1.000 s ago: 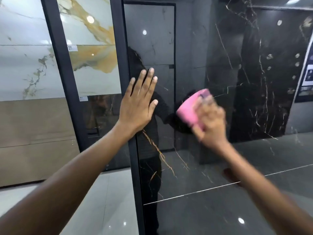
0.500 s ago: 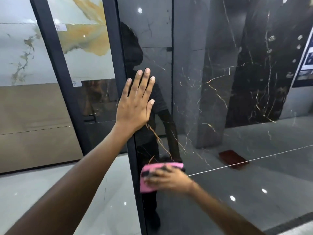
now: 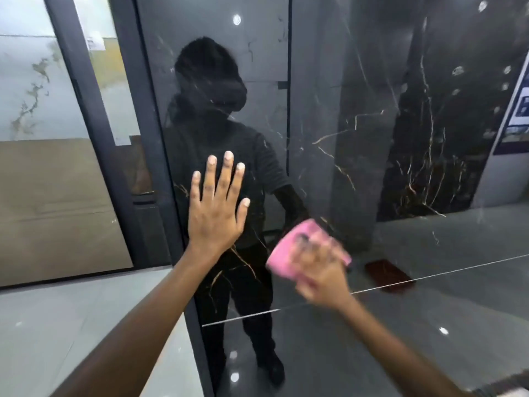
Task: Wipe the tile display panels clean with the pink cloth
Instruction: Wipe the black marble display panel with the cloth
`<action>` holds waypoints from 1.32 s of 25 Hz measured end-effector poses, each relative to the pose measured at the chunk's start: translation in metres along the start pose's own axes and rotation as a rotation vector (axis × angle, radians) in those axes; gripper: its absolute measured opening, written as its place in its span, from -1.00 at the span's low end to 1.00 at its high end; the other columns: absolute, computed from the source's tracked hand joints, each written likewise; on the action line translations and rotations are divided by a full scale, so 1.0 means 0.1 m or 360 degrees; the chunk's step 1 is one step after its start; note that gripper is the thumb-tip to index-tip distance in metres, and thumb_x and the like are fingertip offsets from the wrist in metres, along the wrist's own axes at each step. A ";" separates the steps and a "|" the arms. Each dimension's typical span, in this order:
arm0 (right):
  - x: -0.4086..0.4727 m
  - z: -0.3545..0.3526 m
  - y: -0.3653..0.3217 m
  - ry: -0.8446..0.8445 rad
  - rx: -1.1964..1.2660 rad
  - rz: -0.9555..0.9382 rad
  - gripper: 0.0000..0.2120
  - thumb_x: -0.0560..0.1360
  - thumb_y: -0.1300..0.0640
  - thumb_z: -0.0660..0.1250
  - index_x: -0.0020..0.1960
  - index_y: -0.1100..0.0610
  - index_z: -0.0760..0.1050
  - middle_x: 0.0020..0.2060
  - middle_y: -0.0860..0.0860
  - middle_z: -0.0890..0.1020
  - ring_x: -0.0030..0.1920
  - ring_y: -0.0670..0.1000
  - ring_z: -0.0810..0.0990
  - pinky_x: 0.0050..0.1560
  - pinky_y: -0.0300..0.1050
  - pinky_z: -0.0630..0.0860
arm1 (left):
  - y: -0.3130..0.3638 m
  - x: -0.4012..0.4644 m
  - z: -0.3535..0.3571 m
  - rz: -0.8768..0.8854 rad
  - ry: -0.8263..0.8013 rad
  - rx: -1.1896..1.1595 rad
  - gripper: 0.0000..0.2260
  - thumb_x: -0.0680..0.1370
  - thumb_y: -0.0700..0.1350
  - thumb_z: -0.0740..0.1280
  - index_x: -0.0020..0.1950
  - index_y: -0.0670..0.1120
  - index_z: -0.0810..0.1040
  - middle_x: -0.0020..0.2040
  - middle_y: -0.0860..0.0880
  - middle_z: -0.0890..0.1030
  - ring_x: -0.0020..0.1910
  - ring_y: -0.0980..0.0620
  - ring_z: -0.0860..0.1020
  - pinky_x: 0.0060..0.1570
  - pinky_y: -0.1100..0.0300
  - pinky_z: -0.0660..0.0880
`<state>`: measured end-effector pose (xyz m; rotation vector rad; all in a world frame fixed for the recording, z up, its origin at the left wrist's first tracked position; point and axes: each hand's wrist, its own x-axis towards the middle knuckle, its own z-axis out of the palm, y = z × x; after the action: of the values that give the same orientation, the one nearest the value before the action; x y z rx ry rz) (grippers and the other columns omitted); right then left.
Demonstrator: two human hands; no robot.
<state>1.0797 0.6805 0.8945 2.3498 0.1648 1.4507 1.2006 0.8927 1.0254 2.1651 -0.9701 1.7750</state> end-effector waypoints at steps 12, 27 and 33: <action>1.95 -1.08 1.92 0.0848 0.0309 0.1146 -0.33 0.43 0.05 0.28 0.53 0.09 0.25 0.52 0.10 0.25 0.53 0.19 0.14 0.37 0.01 0.14 | 0.01 0.03 -0.07 -0.0080 0.0019 0.0029 -0.36 0.59 0.04 0.09 0.60 -0.02 -0.11 0.60 0.02 -0.18 0.58 -0.05 -0.16 0.52 -0.04 -0.18; 3.14 -1.82 2.66 0.0870 0.0427 0.1310 -0.34 0.44 -0.01 0.20 0.54 0.00 0.22 0.55 -0.04 0.19 0.57 0.03 0.03 0.47 0.16 0.09 | -0.29 1.37 -0.40 -0.0505 0.0176 -0.0022 -0.45 0.62 0.03 0.03 0.59 -0.09 0.05 0.60 -0.01 -0.01 0.58 -0.08 -0.05 0.51 0.04 -0.21; 2.11 -0.87 0.92 0.0255 -0.0058 -0.0850 -0.32 0.37 -0.01 0.28 0.48 0.06 0.28 0.49 0.03 0.31 0.51 0.12 0.23 0.40 0.23 0.22 | -0.29 1.33 -0.39 -0.0458 0.0184 0.0022 -0.46 0.62 0.02 0.03 0.59 -0.10 0.08 0.59 -0.03 0.03 0.57 -0.09 0.00 0.50 0.00 -0.16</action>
<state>1.0918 0.6784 1.1403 1.9470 0.7381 1.3449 1.1958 0.8864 1.1670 2.0601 -0.5874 1.7473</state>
